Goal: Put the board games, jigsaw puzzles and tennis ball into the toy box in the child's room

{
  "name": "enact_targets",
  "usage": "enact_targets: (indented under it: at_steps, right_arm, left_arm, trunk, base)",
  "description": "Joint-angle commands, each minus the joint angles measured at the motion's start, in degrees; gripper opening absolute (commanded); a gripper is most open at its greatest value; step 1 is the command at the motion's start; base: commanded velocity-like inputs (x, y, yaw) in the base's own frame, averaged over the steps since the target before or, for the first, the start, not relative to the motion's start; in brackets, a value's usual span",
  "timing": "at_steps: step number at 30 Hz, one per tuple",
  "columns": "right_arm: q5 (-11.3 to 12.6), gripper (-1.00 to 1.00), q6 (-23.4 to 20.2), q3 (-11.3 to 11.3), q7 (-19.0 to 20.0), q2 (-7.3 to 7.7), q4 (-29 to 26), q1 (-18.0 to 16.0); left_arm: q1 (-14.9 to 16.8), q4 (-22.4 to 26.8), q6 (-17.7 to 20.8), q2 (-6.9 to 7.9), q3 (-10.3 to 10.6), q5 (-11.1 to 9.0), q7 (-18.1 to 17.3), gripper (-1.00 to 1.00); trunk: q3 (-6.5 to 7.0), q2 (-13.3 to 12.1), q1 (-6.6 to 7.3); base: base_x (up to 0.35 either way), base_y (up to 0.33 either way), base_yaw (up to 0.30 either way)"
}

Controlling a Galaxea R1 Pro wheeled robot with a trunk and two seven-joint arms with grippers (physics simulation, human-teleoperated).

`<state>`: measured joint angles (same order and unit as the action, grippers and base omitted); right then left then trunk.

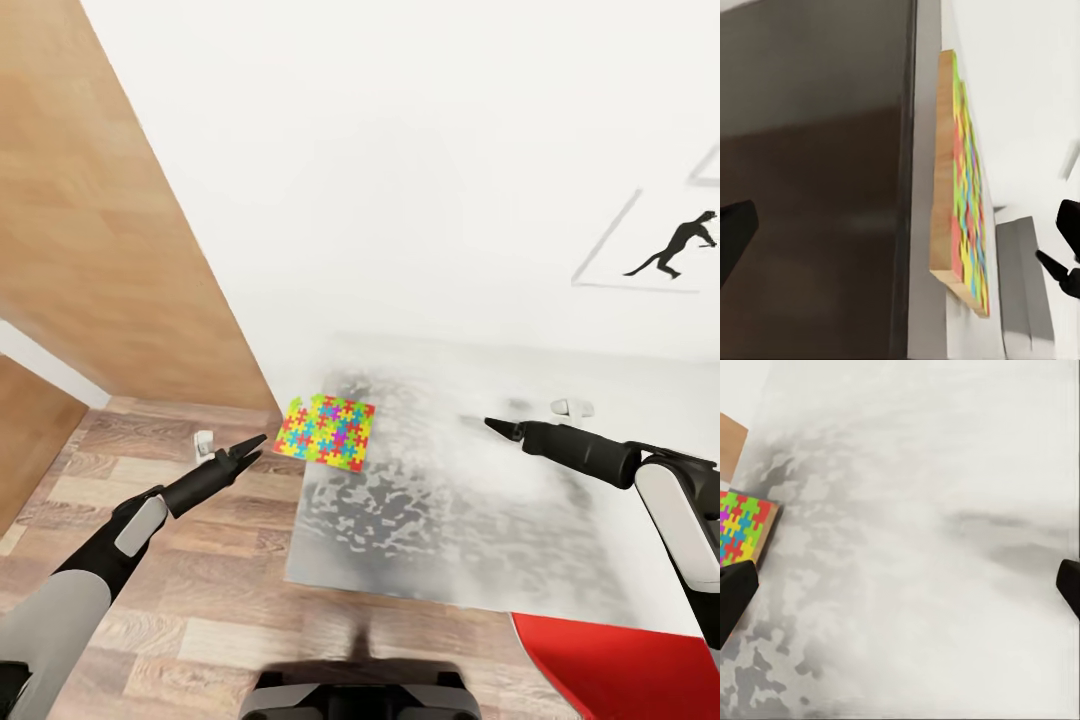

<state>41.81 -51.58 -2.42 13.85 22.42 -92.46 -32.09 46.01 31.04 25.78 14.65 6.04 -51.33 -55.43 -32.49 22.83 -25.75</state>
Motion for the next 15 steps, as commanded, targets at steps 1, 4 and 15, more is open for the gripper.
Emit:
enact_targets:
  at_steps: [1, 4, 15]
  right_arm:
    - [-0.4, 1.0, -0.3, -0.1, 0.5, -0.01, 0.0, 0.0]
    - [-0.4, 1.0, -0.3, -0.1, 0.5, -0.01, 0.0, 0.0]
    - [-0.4, 1.0, -0.2, -0.1, 0.5, -0.01, 0.0, 0.0]
  left_arm:
    - [0.0, 0.0, 0.5, 0.07, 0.3, -0.6, -0.1, 1.0]
    - [0.0, 0.0, 0.5, 0.05, 0.3, -0.6, -0.2, 1.0]
    - [0.0, 0.0, 0.6, 0.03, 0.2, -0.6, -0.2, 1.0]
  trunk:
    - [-0.08, 0.1, -0.03]
    - [-0.08, 0.1, -0.03]
    - [-0.08, 0.1, -0.03]
  base:
    - [0.0, 0.0, -0.217]
    - [0.0, 0.0, -0.227]
    - [0.0, 0.0, -0.123]
